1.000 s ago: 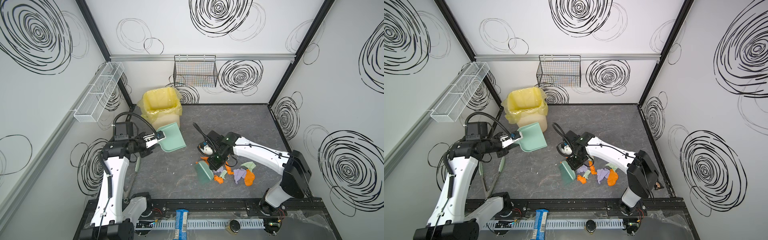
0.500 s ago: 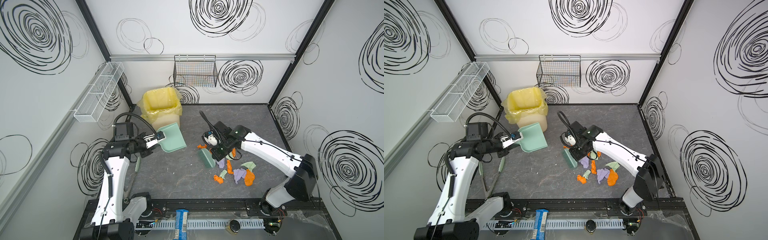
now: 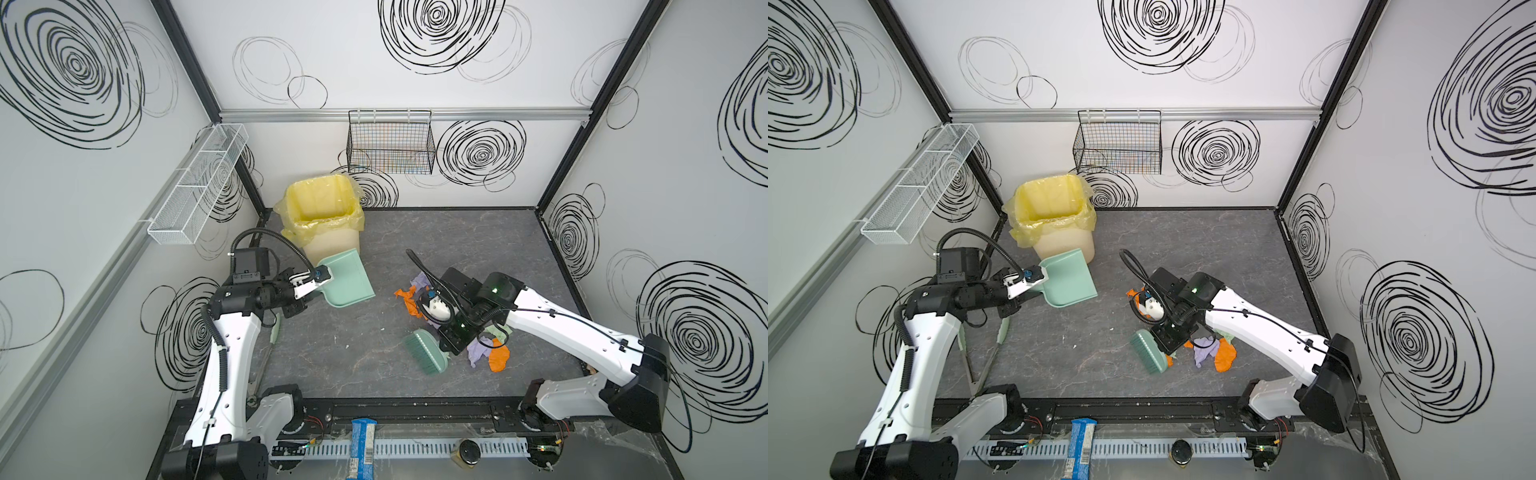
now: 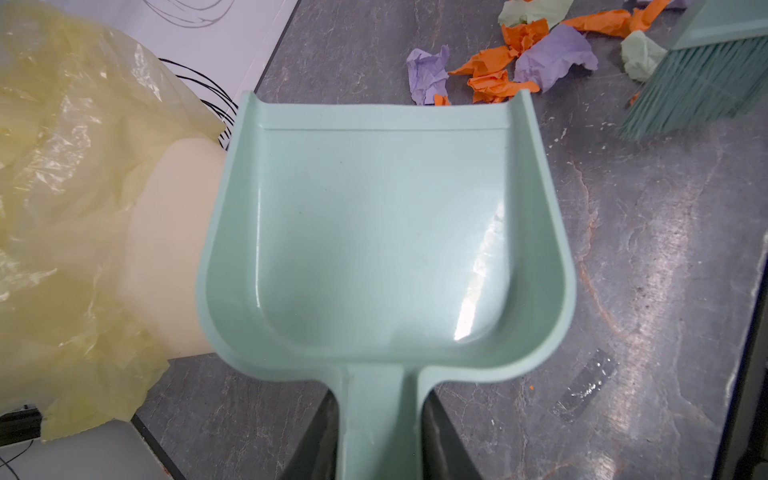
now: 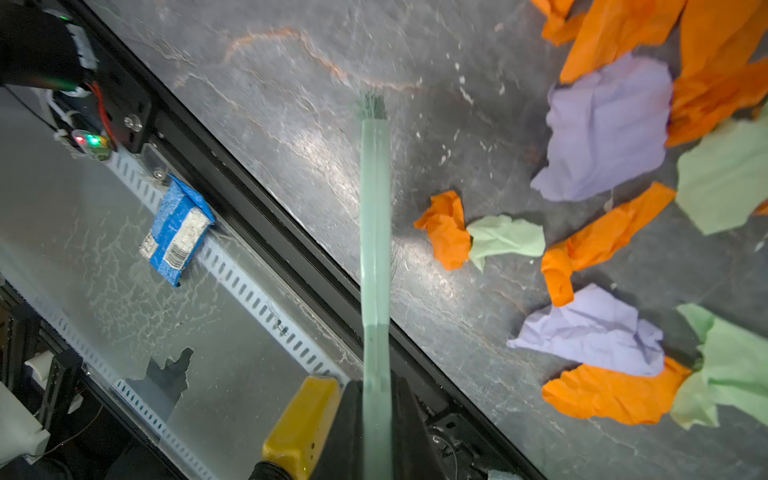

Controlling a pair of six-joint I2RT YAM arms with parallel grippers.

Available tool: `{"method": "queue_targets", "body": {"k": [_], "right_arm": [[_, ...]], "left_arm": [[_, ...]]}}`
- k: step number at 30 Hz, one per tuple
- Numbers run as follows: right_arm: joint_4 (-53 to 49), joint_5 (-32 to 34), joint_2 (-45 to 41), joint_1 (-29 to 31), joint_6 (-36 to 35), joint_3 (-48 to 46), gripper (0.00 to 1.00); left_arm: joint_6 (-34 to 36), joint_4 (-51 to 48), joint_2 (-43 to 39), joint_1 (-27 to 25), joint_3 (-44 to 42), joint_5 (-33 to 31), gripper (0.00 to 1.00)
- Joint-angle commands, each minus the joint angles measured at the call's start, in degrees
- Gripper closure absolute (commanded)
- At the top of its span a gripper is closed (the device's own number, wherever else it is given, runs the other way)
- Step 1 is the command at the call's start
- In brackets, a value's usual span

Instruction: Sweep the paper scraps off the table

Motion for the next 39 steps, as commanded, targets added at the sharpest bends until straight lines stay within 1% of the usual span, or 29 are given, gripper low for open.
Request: {"method": "queue_targets", "body": {"k": [1, 5, 10, 16, 19, 23, 26, 30, 33, 35, 36, 37, 39], "right_arm": [[-1.4, 3.9, -2.5, 0.6, 3.9, -3.0, 1.00], [-0.7, 10.7, -2.6, 0.0, 6.3, -4.8, 1.00], [0.5, 15.3, -0.4, -2.1, 6.4, -3.0, 1.00], [1.6, 16.7, 5.2, -6.2, 4.9, 1.4, 1.00], [3.1, 17.4, 7.0, -6.9, 3.0, 3.2, 1.00], [2.7, 15.9, 7.5, -7.8, 1.3, 5.3, 1.00], [1.8, 11.1, 5.0, -7.5, 0.2, 6.7, 1.00], [-0.2, 4.7, -0.7, -6.7, -0.1, 8.3, 1.00], [-0.6, 3.3, -6.2, -7.1, 2.3, 8.8, 1.00], [0.0, 2.1, -10.3, -8.0, 5.0, 7.3, 1.00], [0.8, 2.4, -12.8, -8.2, 7.0, 6.1, 1.00], [1.4, 4.2, -15.4, -8.3, 10.3, 5.0, 1.00], [1.2, 9.8, -19.5, -8.4, 17.7, 4.1, 1.00]], "left_arm": [[1.0, 1.7, -0.2, 0.6, -0.5, 2.3, 1.00], [1.3, 1.7, -0.2, 0.8, -0.7, 2.4, 1.00], [1.4, 1.5, 0.0, 0.8, -0.7, 2.3, 1.00], [1.3, 1.3, 0.0, 0.8, -0.7, 2.3, 1.00], [1.2, 1.3, 0.1, 0.8, -0.6, 2.1, 1.00], [1.2, 1.2, 0.0, 0.9, -0.6, 1.9, 1.00], [1.4, 1.1, -0.1, 1.0, -0.7, 1.8, 1.00], [1.4, 1.3, -0.1, 1.0, -0.8, 2.3, 1.00], [1.3, 1.3, 0.2, 1.0, -0.9, 2.9, 1.00], [1.2, 1.3, 0.3, 1.0, -0.8, 3.3, 1.00], [1.2, 1.3, 0.3, 1.0, -0.8, 3.4, 1.00], [1.2, 1.4, 0.3, 1.0, -0.8, 3.6, 1.00], [1.2, 1.6, 0.1, 1.0, -1.0, 3.7, 1.00]]}}
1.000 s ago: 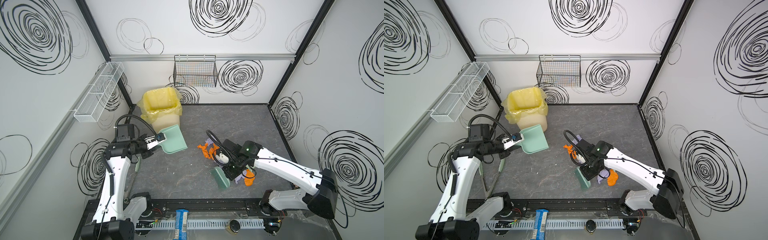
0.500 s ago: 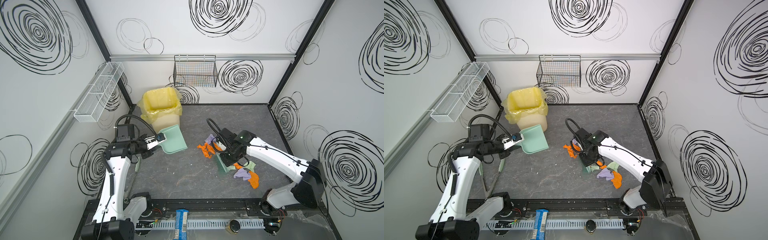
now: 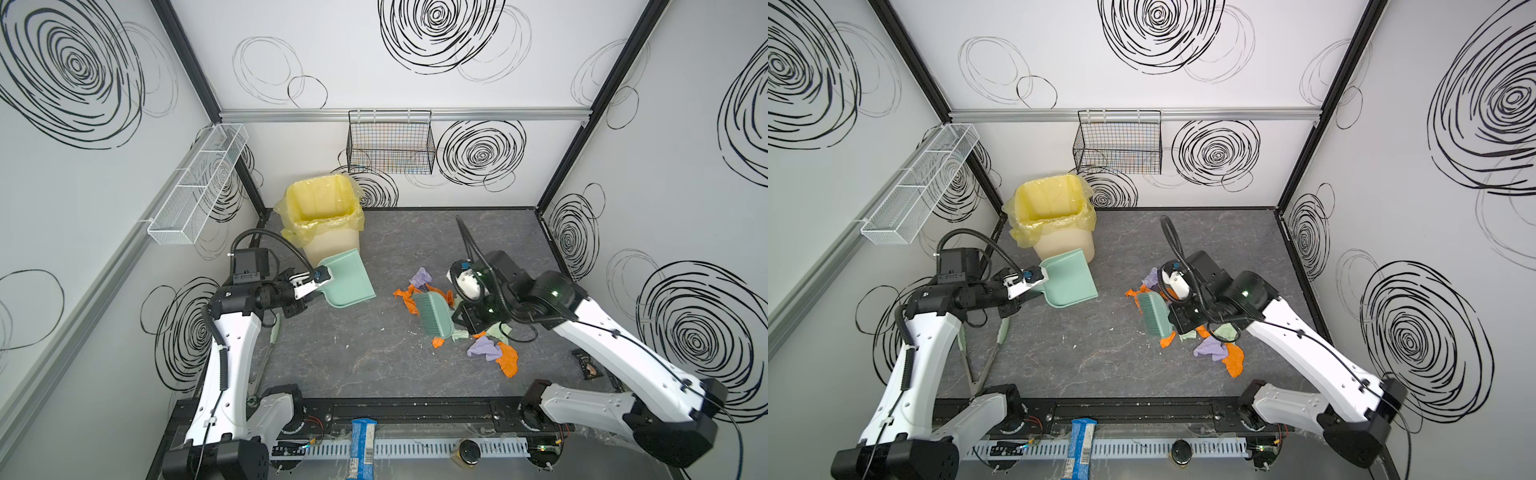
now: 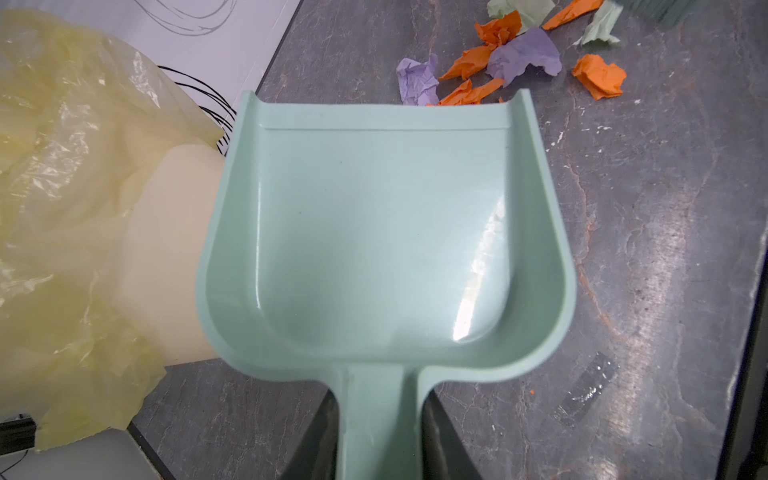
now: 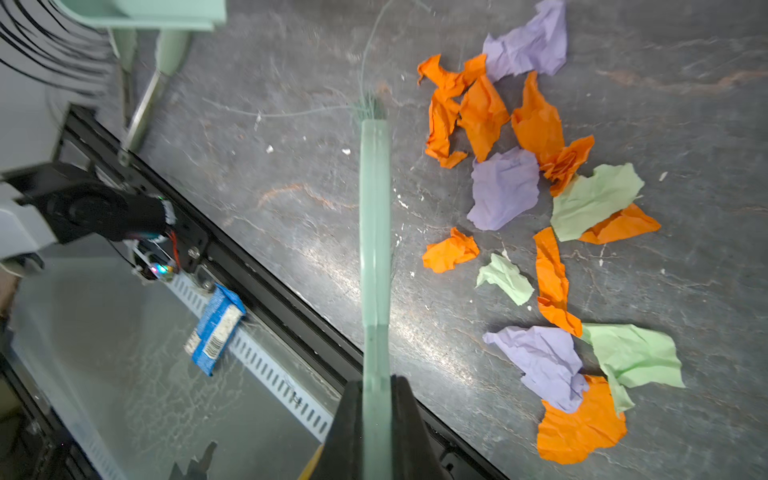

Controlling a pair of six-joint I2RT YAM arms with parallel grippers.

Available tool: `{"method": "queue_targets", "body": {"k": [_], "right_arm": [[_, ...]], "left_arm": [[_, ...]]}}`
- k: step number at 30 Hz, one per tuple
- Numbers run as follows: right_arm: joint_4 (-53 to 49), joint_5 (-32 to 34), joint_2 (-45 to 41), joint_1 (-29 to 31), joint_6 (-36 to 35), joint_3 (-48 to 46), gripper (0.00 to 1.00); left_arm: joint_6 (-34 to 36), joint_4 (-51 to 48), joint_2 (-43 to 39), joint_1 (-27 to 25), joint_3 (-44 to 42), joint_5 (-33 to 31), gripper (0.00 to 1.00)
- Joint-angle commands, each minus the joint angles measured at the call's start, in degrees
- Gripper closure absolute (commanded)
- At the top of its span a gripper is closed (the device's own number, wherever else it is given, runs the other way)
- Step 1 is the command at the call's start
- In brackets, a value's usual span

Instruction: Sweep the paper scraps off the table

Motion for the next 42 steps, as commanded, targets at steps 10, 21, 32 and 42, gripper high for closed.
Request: {"method": "queue_targets", "body": {"k": [10, 21, 32, 42], "right_arm": [[-8.1, 28.7, -19.8, -3.3, 33.2, -8.6, 1.00], [-8.4, 19.4, -33.1, -9.6, 34.8, -20.8, 1.00], [-8.4, 13.6, -42.4, -7.8, 45.1, -27.3, 1.00], [-8.0, 26.6, -27.1, -7.9, 42.1, -9.6, 1.00]], "left_arm": [[1.1, 1.6, 0.2, 0.7, -1.5, 3.6, 1.00], [2.5, 1.3, 0.1, 1.2, -2.9, 3.4, 1.00], [1.9, 0.7, 0.9, 1.1, -1.5, 4.4, 1.00], [1.7, 1.2, 1.7, 0.8, -1.3, 5.3, 1.00]]}}
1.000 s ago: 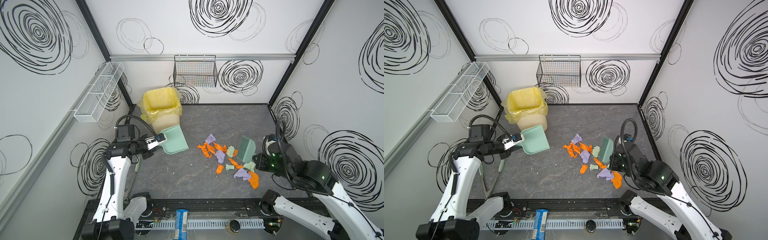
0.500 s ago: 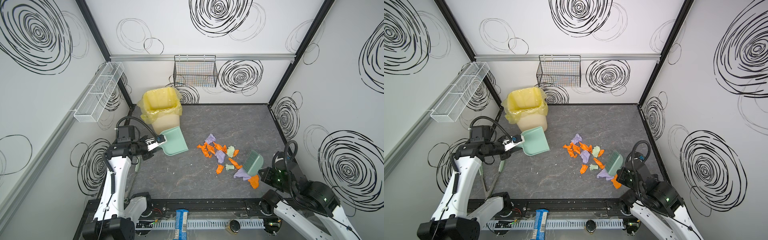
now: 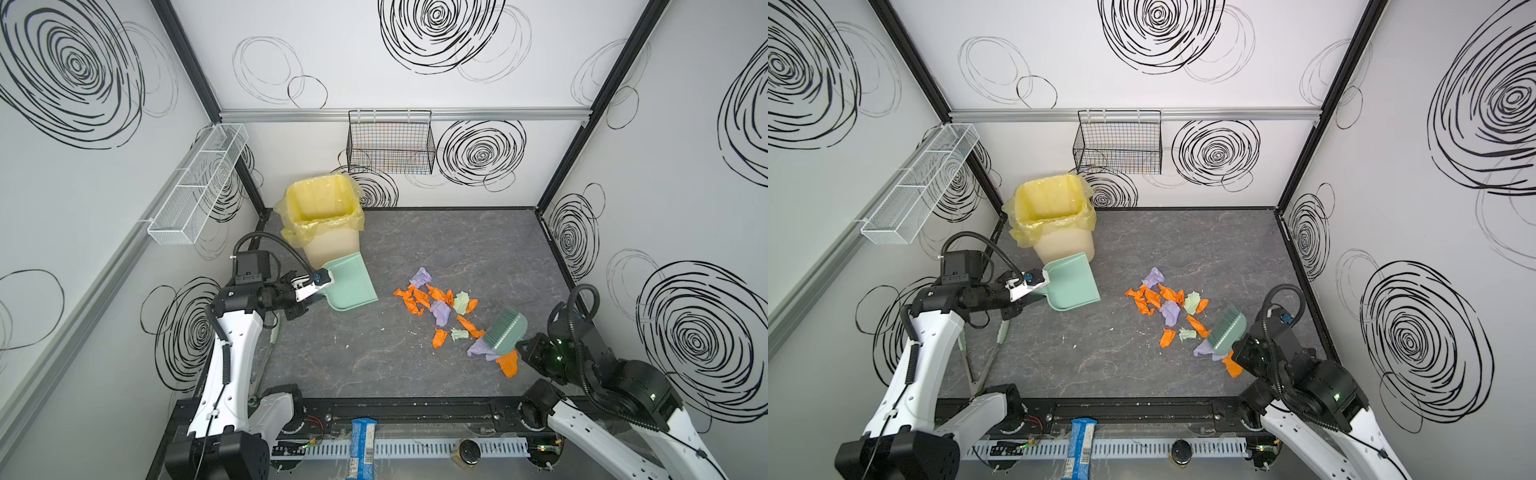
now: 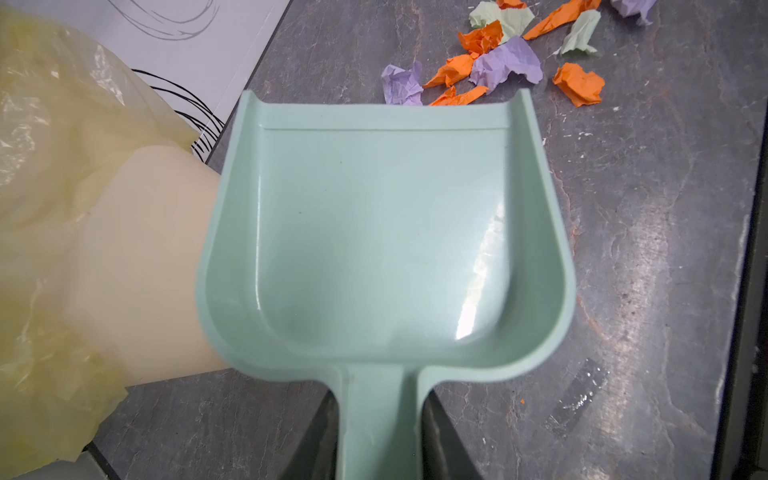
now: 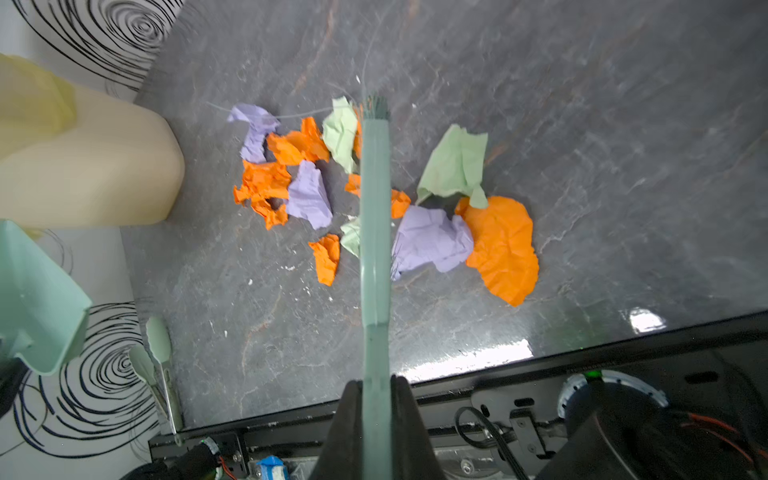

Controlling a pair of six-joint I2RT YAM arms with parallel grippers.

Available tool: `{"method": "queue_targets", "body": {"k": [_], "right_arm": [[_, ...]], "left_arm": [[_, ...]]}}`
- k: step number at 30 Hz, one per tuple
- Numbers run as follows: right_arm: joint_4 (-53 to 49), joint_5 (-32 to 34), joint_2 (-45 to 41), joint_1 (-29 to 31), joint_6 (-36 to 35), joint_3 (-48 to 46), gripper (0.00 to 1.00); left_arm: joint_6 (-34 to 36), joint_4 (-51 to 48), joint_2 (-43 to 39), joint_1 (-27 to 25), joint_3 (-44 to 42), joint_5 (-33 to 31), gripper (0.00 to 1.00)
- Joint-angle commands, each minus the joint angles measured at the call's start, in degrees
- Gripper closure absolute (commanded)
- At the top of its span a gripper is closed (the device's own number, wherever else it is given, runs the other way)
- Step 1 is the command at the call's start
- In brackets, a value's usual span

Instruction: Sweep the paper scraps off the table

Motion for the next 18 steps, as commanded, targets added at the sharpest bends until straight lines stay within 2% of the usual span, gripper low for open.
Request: {"method": "queue_targets", "body": {"k": [1, 5, 8, 14, 16, 18], "right_arm": [[1.3, 9.6, 7.6, 0.3, -3.0, 10.5, 1.00], [1.2, 13.6, 18.9, -2.4, -10.9, 18.4, 1.00], [1.2, 11.1, 24.5, -10.8, -19.1, 17.4, 1.00], [0.8, 4.0, 21.9, -30.3, -35.9, 11.4, 1.00], [0.6, 3.8, 19.8, -37.0, -42.1, 8.4, 1.00], [0.6, 3.8, 17.4, -38.1, -42.6, 6.6, 1.00]], "left_arm": [[0.3, 0.4, 0.7, 0.1, 1.2, 2.6, 1.00], [1.2, 0.2, -0.2, 0.4, 0.4, 2.8, 1.00], [1.9, 0.0, -1.4, 0.8, -0.2, 3.3, 1.00], [4.8, -2.7, -1.6, 1.2, -1.5, 5.4, 1.00], [5.2, -2.3, -1.6, 1.5, -2.1, 6.0, 1.00], [5.6, -2.3, -1.1, 1.6, -2.2, 6.8, 1.00]]}}
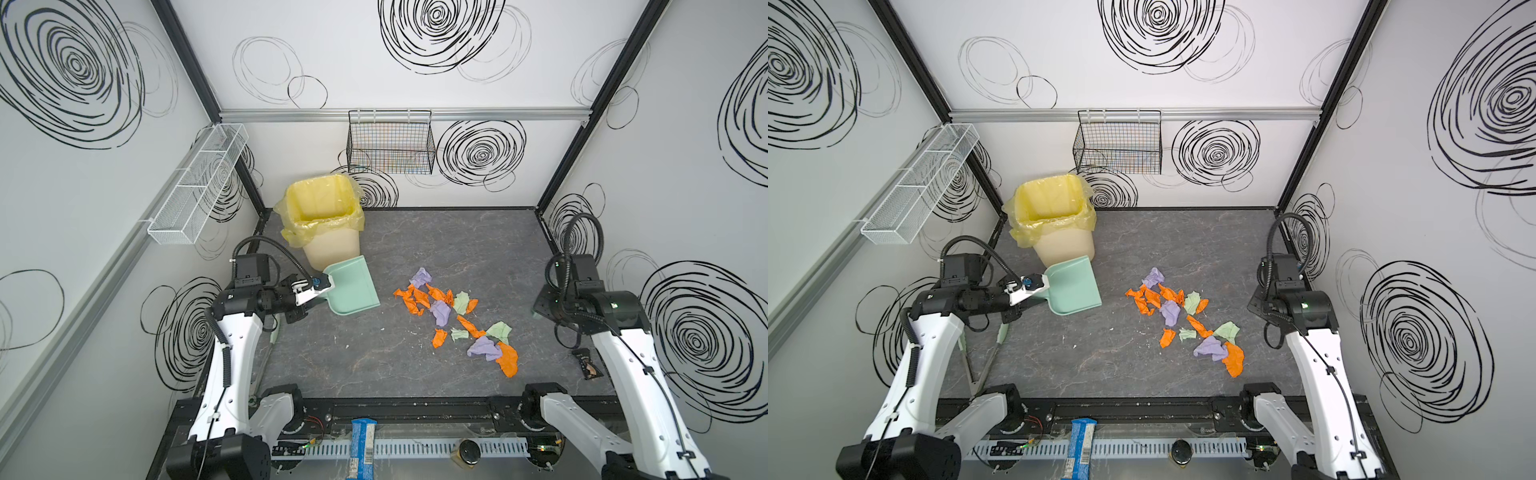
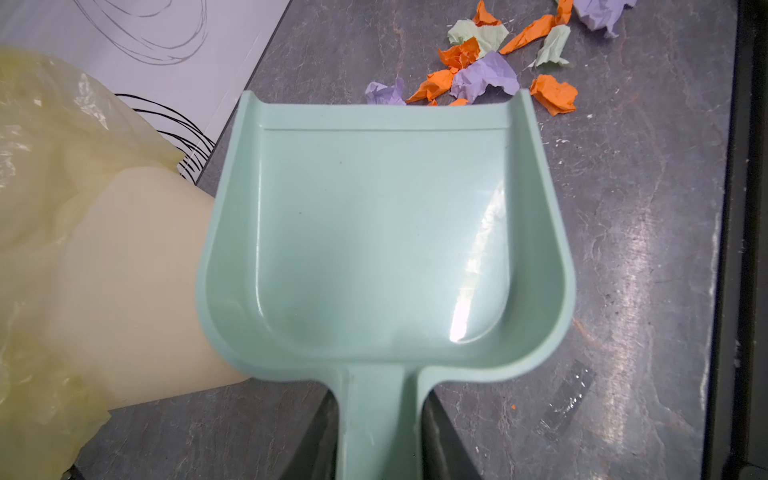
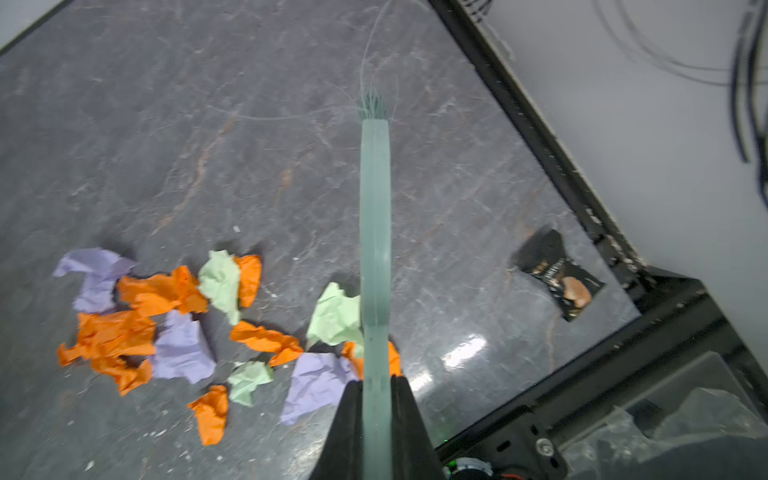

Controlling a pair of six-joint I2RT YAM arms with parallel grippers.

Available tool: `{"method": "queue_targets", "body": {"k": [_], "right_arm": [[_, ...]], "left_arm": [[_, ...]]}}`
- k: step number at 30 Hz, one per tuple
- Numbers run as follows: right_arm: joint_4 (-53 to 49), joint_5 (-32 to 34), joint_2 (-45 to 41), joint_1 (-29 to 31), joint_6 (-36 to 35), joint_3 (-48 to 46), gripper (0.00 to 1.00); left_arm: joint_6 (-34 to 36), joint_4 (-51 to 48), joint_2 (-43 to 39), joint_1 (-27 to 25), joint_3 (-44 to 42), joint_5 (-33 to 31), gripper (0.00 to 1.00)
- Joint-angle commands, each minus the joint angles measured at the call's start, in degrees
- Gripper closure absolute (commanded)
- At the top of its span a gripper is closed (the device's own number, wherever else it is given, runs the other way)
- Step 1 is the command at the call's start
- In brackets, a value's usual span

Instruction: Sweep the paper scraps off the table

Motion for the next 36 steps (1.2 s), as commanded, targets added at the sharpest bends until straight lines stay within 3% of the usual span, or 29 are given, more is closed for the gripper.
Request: {"method": "queue_targets", "body": {"k": [1, 6, 10, 17, 25, 29, 36], "right_arm": [[-2.5, -2.6, -3.4, -2.2, -8.4, -1.6, 1.00], [-2.2, -12.9, -2.6, 1.2, -3.7, -13.3, 1.00], [-2.3, -8.7, -1.2, 11.3, 4.2, -13.2, 1.00], [-2.1, -10.2, 2.1, 14.9, 6.9, -13.8, 1.00], [-1.5, -12.8, 4.0, 24.9, 20.7, -13.2, 1.00], [-1.0, -14.3, 7.1, 26.6, 23.2, -10.2, 1.00], [8.8, -15.1, 13.5, 30.6, 25.2, -9.0, 1.00]], "left_arm": [[2.1, -1.1, 0.2, 0.7, -0.5, 3.8, 1.00], [3.0, -1.0, 2.0, 0.8, 0.3, 4.1, 1.00], [3.6, -1.3, 3.0, 1.3, 0.7, 4.5, 1.00], [4.2, -0.6, 3.9, 1.7, -0.7, 4.7, 1.00], [4.3, -0.6, 4.6, 2.2, 0.2, 4.8, 1.00], [4.1, -0.8, 5.3, 2.3, 0.8, 5.0, 1.00], [5.0, -2.2, 4.9, 2.3, 0.9, 4.3, 1.00]]}}
